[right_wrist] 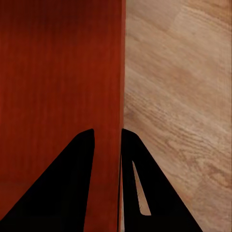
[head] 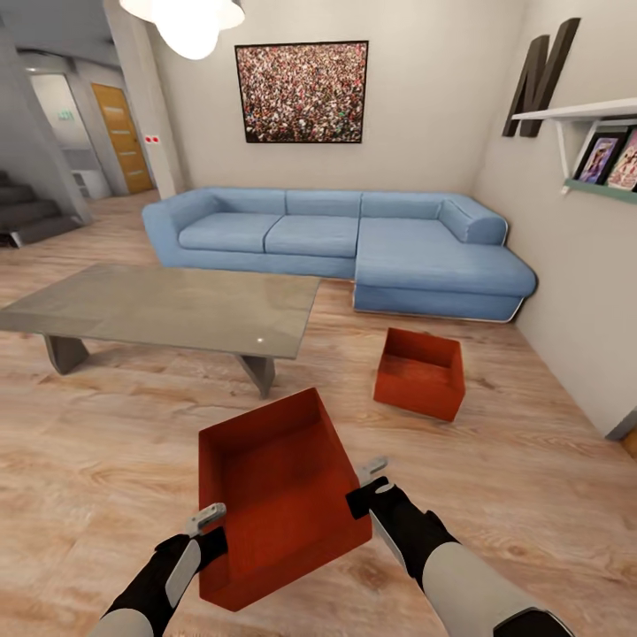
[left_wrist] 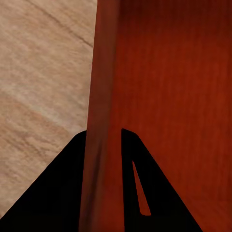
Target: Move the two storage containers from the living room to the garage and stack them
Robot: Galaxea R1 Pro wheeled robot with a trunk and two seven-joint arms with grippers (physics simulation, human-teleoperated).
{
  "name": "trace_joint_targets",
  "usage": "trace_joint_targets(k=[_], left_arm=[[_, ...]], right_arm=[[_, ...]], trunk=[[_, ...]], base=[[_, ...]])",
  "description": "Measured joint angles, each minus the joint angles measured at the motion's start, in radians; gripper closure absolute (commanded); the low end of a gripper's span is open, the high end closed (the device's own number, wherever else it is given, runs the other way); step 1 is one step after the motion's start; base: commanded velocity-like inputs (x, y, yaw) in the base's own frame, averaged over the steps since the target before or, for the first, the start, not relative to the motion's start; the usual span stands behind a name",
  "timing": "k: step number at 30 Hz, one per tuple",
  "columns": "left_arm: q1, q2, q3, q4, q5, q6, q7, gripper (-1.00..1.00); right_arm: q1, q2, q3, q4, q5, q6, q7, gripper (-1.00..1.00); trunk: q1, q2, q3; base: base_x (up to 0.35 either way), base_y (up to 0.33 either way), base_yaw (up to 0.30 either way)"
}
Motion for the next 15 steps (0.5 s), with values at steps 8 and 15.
trace_joint_targets(k=[8,15], left_arm=[[0.000,0.000,0.000,0.001,0.000,0.000,0.000,1.00],[0.000,0.000,0.000,0.001,0.000,0.000,0.000,1.00]], right_arm=[[0.000,0.000,0.000,0.000,0.000,0.000,0.000,1.00],[0.000,0.000,0.000,0.001,0.000,0.000,0.000,1.00]], trunk=[[0.000,0.000,0.000],[0.000,0.000,0.000]], base=[[0.000,0.000,0.292],[0.000,0.000,0.292]])
